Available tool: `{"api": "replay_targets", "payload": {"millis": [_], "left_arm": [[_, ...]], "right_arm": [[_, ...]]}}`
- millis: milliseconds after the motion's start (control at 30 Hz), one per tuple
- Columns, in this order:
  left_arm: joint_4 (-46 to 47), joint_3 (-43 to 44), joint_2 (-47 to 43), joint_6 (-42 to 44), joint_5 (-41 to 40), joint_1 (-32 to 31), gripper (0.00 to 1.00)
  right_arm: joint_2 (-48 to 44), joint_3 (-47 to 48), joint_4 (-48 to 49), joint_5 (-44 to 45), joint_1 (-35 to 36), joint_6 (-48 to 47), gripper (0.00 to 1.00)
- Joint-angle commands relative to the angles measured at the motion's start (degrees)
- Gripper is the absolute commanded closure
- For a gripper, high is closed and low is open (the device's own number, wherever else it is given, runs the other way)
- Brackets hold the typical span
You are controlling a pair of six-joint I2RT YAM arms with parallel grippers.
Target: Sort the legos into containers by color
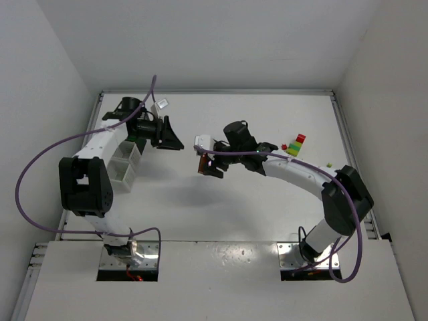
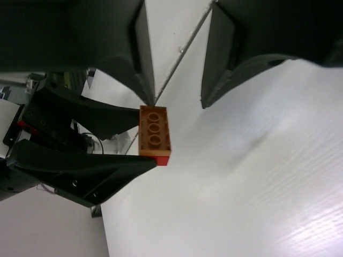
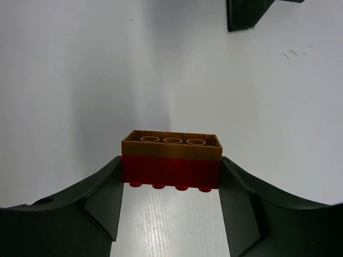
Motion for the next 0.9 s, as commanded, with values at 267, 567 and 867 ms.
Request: {"api": "replay_targets", "payload": {"millis": [267,567,867], "left_arm": [[0.29,-0.29,-2.47,0.63,0.18,-7.95,0.27],[1.43,0.76,-1.41,-0.42,2.11,-10.32,0.33],[1.96,0.77,-0.89,-0.42,2.64,-10.85,0.45]], "right_arm": [[0.52,7.17,1.61,-2.52,0.21,4.22,1.00],[1.05,7.70,2.13,-2.52,0.21,5.28,1.00],[1.58,8.23,2.66,-2.52,0.74,5.28,1.00]]}}
